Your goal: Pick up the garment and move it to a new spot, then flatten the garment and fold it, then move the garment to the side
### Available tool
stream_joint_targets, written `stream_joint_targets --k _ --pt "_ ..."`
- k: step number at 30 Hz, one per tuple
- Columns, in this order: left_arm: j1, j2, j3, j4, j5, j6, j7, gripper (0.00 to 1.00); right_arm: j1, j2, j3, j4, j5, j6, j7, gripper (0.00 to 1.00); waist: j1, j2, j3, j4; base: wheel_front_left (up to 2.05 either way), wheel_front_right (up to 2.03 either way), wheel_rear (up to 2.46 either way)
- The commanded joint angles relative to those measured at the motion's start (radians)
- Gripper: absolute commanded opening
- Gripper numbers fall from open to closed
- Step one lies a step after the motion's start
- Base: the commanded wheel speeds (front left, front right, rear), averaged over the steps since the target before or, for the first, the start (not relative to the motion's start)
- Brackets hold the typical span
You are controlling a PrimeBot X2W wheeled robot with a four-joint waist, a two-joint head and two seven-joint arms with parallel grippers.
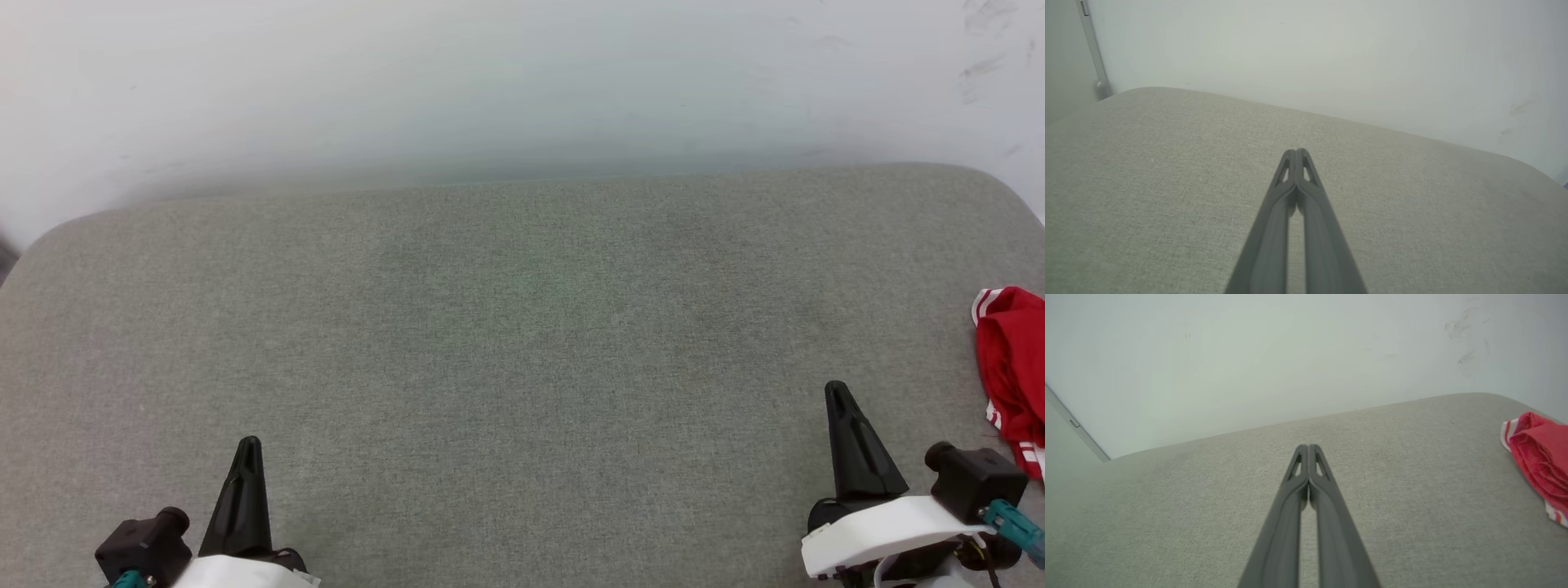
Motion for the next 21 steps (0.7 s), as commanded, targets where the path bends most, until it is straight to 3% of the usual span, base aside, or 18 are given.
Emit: stream_joint_targets --k 1,21 --pt "-0.026 0.002 0.002 -0.010 -0.032 0.000 0.006 0.00 -0.019 -0.004 -0.005 -0.013 0.035 0.000 0.005 0.00 0.0000 0.0000 0.000 0.000 0.00 0.00 0.00" --pt "-0.074 0.002 0.000 0.036 -0.372 -0.001 0.093 0.00 -0.037 -0.010 -0.026 0.002 0.389 0.000 0.085 0.00 0.0000 0.0000 -0.005 0.003 0.00 0.00 0.00"
